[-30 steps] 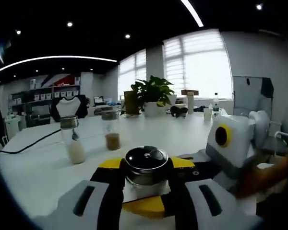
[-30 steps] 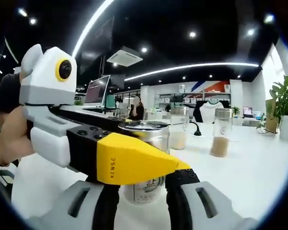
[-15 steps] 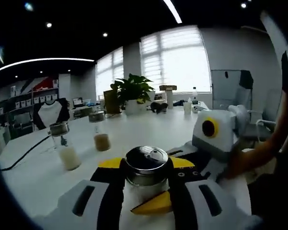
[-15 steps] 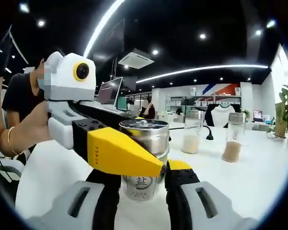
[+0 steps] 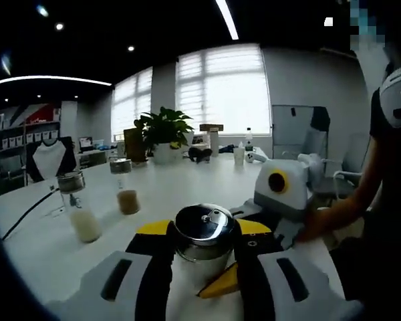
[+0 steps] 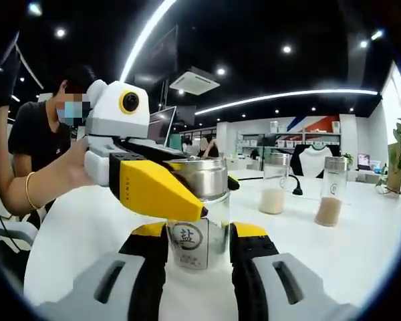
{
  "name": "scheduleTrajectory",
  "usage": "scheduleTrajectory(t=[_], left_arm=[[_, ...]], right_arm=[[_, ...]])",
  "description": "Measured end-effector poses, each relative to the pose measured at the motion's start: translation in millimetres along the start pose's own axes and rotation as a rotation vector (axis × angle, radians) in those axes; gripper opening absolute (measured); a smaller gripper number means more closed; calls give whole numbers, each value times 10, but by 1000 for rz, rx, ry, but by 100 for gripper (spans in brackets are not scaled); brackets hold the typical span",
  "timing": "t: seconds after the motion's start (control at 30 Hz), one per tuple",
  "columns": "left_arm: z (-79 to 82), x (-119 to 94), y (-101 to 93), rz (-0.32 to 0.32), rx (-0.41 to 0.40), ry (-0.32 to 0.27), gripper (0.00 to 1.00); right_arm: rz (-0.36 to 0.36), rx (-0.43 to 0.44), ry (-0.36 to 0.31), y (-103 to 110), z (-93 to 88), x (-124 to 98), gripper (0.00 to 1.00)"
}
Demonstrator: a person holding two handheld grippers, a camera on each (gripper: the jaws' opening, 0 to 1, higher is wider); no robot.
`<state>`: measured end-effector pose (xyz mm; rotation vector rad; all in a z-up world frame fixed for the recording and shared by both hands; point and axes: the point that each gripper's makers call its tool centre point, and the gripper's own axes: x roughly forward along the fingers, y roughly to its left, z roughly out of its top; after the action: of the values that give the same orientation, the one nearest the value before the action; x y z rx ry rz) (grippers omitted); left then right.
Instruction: Rotate the seasoning bottle until the label or dispensing opening points toward the visible target arrow and the bottle remains upright within the marked orientation range
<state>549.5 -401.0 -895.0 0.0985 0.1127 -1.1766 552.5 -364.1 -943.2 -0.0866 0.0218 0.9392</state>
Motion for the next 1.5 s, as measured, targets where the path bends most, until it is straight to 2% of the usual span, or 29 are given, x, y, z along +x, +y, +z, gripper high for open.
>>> scheduleTrajectory(t=[0.1, 0.17, 0.3, 0.47, 0.57, 0.7, 0.97, 1.17, 1.2, 1.3, 1.33, 1.4, 1.5], left_arm=[[9, -17, 2, -17, 5, 3, 37], [-8, -23, -43, -53, 50, 22, 37], [-21, -19, -93, -75, 99, 60, 37], [-30, -23, -70, -78, 78, 52, 37], [-41, -15, -73, -72, 71, 49, 37], [-121, -8, -53, -69, 63, 61, 37], [-115, 4, 3, -39, 14, 35, 37], [-146, 56, 11, 33, -37, 32, 40], [-137, 54, 14, 61, -77, 33, 41], [-63, 69, 24, 130, -67, 5, 42], [-61, 66, 45, 183, -67, 9, 42], [-52, 62, 85, 246, -74, 4, 43], [-14, 56, 120, 310, -99, -22, 43]], right_arm=[[10, 17, -1, 10, -3, 3, 34], [56, 76, -19, 77, 17, 13, 34], [63, 64, -19, 99, 17, 21, 34], [59, 39, -16, 108, 17, 22, 31], [31, -4, 2, 84, -5, 19, 31], [30, 1, 32, 84, -64, 27, 31], [5, -7, 38, 39, -70, 11, 31], [-49, 21, 10, -87, -25, -42, 31], [-57, 23, 9, -106, -24, -49, 31], [-86, 34, -3, -172, -5, -76, 31], [-91, 42, -7, -186, 1, -84, 31], [-101, 46, -12, -205, 9, -96, 31], [-111, 37, -10, -220, 10, -105, 31]])
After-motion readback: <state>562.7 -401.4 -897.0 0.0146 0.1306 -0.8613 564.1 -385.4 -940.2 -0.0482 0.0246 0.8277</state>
